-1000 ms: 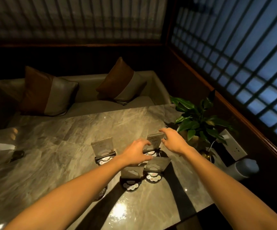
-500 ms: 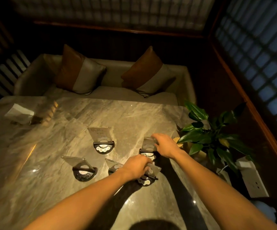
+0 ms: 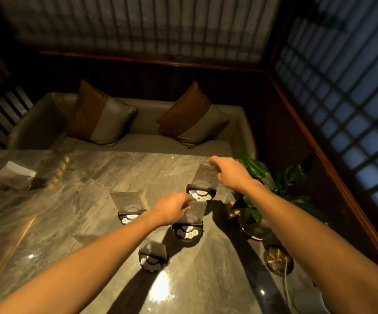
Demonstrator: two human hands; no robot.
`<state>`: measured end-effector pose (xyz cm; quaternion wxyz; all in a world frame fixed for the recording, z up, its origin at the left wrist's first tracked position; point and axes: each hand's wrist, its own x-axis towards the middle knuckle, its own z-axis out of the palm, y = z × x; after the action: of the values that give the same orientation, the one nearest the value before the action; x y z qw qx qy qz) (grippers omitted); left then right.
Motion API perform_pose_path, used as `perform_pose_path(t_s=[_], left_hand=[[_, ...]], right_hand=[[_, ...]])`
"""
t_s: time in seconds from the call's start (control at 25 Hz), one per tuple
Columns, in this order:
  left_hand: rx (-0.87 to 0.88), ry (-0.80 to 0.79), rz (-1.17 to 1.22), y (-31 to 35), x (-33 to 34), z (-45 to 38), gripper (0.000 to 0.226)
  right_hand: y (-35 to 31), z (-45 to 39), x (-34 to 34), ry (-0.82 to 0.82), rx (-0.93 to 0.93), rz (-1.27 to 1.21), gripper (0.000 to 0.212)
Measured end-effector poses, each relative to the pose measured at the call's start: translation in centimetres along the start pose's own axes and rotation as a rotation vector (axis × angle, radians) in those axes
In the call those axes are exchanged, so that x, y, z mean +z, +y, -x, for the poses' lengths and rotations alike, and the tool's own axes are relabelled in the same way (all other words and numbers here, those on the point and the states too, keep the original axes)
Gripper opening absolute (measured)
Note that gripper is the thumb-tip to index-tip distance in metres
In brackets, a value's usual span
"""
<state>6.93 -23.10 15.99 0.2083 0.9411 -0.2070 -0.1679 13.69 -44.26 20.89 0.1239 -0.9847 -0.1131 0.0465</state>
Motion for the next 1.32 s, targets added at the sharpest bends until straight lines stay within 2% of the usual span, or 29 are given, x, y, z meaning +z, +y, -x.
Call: perform_pose_path(t_s=[0.2,0.32,0.52,0.76,0.92,1.16,1.32], left_hand=[[-0.043,0.112,0.007,0.5,-4.1,-5.5,0.025],[-0.085,0.203,0.0,1.7,-5.3,-10.0,0.034],[-0.154,0.245,0.042,3.5,-5.4,-18.7,0.039],[-0.169,0.197,0.059,5.1,-3.2,-28.6,0.034],[-0.163,0.125,0.066,5.9,-1.2,-33.6,0.036],[-0.146,0.084,0.073,6.4,1.0,-38.7,0.036],[-0.133,0.079,0.119,6.2,1.6,-41.2,0.034]], right_hand=[[5.4,-3.0,-4.6,0.136,0.061,-0.047,0.042],[10.3,-5.0,-6.4,0.115,0.077,-0.058,0.038],[18.3,-8.7,-7.0,0.05,0.117,-0.061,0.033],[26.4,-11.8,-4.9,-0.043,0.149,-0.063,0.022],[30.1,-13.3,-3.1,-0.092,0.183,-0.068,0.029],[33.4,-15.1,-1.1,-0.104,0.189,-0.104,0.034],[34.5,-16.0,0.0,-0.12,0.185,-0.122,0.026]])
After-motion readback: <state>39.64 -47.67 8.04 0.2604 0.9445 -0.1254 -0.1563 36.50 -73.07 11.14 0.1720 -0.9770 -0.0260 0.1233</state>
